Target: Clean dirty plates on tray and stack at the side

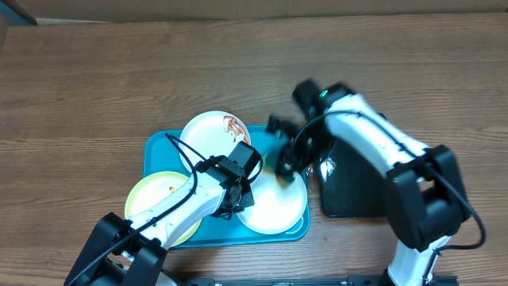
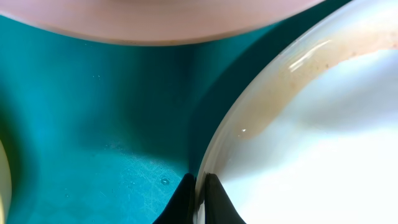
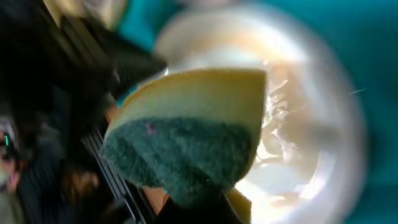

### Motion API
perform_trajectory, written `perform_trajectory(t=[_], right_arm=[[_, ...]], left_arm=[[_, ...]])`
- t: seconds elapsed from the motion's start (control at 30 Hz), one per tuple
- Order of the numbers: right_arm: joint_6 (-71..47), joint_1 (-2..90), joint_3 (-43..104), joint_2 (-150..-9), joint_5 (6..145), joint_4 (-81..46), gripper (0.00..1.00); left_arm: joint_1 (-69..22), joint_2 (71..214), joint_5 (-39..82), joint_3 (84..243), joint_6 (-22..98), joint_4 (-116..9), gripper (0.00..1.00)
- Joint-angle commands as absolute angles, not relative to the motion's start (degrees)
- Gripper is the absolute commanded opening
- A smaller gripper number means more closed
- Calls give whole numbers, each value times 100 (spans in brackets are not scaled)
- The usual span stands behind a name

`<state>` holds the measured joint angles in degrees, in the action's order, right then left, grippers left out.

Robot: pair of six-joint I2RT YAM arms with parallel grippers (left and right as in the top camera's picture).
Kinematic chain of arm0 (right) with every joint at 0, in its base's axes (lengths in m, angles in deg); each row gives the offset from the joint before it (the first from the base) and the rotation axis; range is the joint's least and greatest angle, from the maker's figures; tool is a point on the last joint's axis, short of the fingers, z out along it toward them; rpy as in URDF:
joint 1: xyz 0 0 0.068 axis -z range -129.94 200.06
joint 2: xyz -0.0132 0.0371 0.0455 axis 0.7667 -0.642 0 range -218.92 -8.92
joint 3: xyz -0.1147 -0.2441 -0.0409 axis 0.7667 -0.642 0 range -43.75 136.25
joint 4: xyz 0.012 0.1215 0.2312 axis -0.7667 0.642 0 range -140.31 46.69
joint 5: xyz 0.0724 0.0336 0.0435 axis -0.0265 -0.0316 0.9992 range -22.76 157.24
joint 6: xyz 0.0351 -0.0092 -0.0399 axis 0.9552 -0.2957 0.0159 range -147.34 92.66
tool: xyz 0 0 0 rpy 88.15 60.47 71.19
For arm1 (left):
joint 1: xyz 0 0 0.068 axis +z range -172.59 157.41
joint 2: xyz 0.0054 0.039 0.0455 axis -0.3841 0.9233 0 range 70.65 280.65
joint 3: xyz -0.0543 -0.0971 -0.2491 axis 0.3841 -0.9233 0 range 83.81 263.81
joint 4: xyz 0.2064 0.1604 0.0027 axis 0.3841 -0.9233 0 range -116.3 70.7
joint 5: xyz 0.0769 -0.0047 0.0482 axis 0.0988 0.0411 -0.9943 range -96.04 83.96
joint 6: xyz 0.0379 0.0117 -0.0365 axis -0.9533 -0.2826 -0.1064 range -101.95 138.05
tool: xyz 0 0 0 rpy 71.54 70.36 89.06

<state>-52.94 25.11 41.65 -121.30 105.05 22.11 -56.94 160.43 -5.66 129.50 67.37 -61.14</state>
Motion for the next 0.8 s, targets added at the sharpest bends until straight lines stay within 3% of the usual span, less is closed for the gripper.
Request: perform_trajectory(t=[0.0,0.4,0.77], right_arm=[[-4813,2944,4675,-11872,10509,2382,4],[-2722,4262,4707,-11865,7523,2511,4],[-2234,4526,4023,-11865,6642,2316,4]], left_arm=[[-5630,16161,-795,12948,6589,-6189,4],[-5679,16159,-1578,14060,6322,-7408,4],[-5759,15807,-2555,15103,6243,-8232,4]])
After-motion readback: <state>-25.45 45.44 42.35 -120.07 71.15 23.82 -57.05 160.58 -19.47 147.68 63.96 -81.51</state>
